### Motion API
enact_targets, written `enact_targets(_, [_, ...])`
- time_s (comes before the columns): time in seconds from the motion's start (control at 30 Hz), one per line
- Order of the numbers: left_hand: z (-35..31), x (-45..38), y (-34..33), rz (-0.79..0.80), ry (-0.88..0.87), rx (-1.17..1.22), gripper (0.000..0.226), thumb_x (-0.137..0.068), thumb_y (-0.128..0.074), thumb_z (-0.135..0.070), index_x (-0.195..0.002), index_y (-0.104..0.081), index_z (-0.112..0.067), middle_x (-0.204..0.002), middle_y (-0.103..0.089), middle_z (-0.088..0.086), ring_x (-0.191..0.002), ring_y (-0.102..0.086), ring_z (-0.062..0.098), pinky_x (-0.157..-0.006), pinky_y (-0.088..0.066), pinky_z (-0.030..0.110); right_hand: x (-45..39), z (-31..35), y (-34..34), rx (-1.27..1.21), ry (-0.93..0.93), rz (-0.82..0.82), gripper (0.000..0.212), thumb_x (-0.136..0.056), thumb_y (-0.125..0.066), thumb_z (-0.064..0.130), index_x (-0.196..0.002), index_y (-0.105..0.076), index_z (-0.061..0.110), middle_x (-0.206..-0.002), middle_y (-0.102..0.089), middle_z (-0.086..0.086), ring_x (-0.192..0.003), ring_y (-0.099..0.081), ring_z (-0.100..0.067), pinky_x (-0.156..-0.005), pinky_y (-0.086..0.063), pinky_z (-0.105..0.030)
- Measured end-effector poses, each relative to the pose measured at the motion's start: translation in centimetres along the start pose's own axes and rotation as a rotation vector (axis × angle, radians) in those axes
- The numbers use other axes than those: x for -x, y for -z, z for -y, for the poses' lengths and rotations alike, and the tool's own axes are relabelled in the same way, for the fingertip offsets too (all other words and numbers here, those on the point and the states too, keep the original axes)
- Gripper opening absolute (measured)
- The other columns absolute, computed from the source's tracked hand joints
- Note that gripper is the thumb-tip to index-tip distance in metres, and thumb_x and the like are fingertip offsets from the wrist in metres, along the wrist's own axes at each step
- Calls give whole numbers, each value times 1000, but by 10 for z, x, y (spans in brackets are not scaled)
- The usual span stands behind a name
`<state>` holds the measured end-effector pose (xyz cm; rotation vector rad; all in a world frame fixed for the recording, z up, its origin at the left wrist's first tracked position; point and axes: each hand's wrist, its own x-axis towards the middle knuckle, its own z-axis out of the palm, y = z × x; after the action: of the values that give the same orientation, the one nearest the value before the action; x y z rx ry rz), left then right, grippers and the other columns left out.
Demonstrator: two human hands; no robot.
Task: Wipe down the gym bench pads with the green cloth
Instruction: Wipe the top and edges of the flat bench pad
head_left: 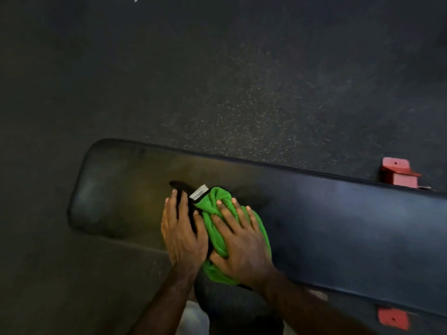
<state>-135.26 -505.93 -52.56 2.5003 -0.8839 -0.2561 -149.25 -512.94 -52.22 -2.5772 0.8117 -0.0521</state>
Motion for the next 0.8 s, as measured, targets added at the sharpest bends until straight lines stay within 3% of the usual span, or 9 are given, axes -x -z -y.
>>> enact_targets(0.13, [32, -15, 10, -39, 65, -7, 57, -99, -51, -38, -150, -50, -13, -163, -38, 9, -152, -30, 30, -119, -29, 48, -28, -30, 7, 132, 149, 7, 83, -79, -57, 64, -151, -51, 22, -168, -31, -6, -157, -23, -34, -121, -26, -58])
enact_targets(0.3, [46, -22, 19, 38, 9, -34, 60, -104, -46, -41, -160, -36, -22, -169, -27, 0, -156, -22, 22, -122, -22, 38, -66, -4, 13, -132, -587, -300, 84, -78, -59, 55, -153, -47, 19, -166, -35, -8, -156, -22, -34, -126, -16, -56])
enact_targets(0.37, [50, -20, 20, 37, -2, -34, 58, -105, -45, -38, -160, -35, -23, -170, -25, -1, -156, -21, 21, -121, -20, 35, -55, 23, -1, -82, -443, -229, 86, -78, -60, 55, -154, -46, 19, -165, -35, -11, -156, -22, -36, -125, -18, -59])
enact_targets(0.47, [51, -18, 17, 7, 11, 12, 58, -99, -43, -25, -157, -42, -18, -166, -33, 2, -154, -28, 23, -121, -26, 40, -24, 25, -12, 77, 167, 30, 83, -78, -61, 59, -154, -48, 25, -169, -28, -3, -158, -19, -31, -120, -29, -59])
enact_targets(0.53, [51, -22, 16, -11, 42, 61, 57, -98, -43, -25, -153, -48, -15, -163, -38, 4, -152, -32, 24, -120, -31, 42, -41, 5, -6, 135, 307, 62, 81, -79, -59, 58, -152, -49, 26, -169, -28, -1, -158, -20, -28, -119, -30, -57])
enact_targets(0.57, [49, -23, 16, -19, 46, 71, 53, -100, -45, -27, -151, -51, -15, -162, -41, 3, -150, -35, 24, -119, -33, 43, -55, -2, -2, 150, 236, 25, 80, -80, -57, 58, -153, -47, 26, -169, -28, -2, -157, -20, -29, -120, -28, -58])
enact_targets(0.7, [58, -41, 27, -77, 88, 83, 52, -102, -53, -35, -152, -50, -22, -162, -39, -2, -148, -36, 19, -117, -25, 34, -120, 21, 1, -93, -493, -230, 81, -79, -57, 52, -152, -48, 19, -165, -36, -8, -156, -24, -34, -125, -21, -59])
enact_targets(0.73, [64, -49, 31, -103, 142, 80, 53, -102, -52, -37, -153, -48, -23, -164, -37, -2, -150, -33, 20, -118, -23, 35, -126, 35, -2, -102, -546, -256, 82, -78, -57, 51, -152, -48, 17, -164, -38, -10, -155, -25, -35, -124, -21, -60])
enact_targets(0.8, [78, -67, 41, -146, 244, 80, 54, -102, -52, -37, -154, -46, -22, -166, -33, -1, -154, -25, 23, -121, -22, 40, -119, 57, -13, -3, -342, -179, 83, -78, -56, 54, -153, -46, 19, -164, -37, -11, -156, -24, -37, -125, -20, -59])
